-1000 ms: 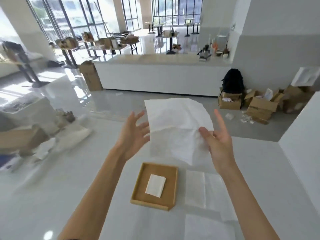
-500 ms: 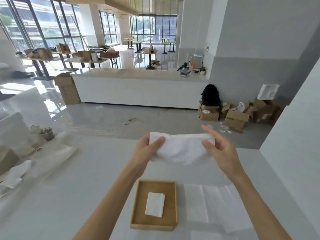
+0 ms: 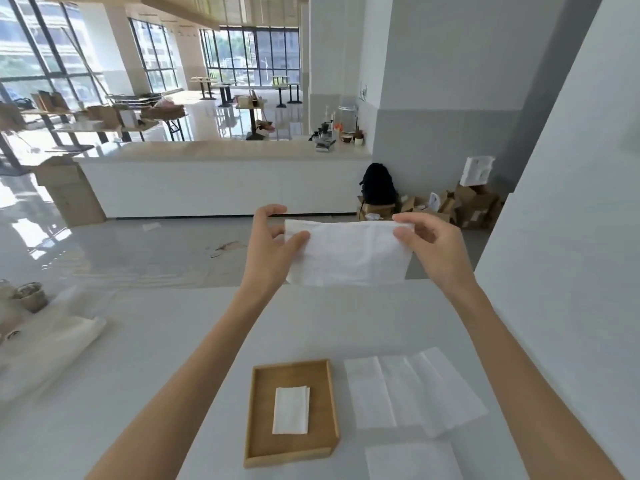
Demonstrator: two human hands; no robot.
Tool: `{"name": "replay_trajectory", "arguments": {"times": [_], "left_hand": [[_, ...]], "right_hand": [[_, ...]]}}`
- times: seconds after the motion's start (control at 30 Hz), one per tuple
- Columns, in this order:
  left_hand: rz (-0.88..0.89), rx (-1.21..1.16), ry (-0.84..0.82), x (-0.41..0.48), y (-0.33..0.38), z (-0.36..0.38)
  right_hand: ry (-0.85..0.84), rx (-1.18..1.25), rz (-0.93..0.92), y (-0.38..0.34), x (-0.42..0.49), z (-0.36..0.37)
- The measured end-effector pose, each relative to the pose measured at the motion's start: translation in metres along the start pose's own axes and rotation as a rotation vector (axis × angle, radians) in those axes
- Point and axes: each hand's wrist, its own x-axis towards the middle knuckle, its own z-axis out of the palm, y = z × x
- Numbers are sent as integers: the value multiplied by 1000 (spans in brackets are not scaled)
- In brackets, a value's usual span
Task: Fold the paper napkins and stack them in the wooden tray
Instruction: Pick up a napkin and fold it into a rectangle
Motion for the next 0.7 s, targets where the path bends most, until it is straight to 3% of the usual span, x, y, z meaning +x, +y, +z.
{"name": "replay_trajectory", "arguments": {"times": [0.13,0.27,0.7], "left_hand": [[111,190,12,15,6,7],[106,270,39,30,10,20],[-34,93,21,51,17,50]], "right_hand": [[3,-4,-13,5,14,-4],[10,-26,-28,12,27,-12],[29,-27,-7,27,61,-42]]}}
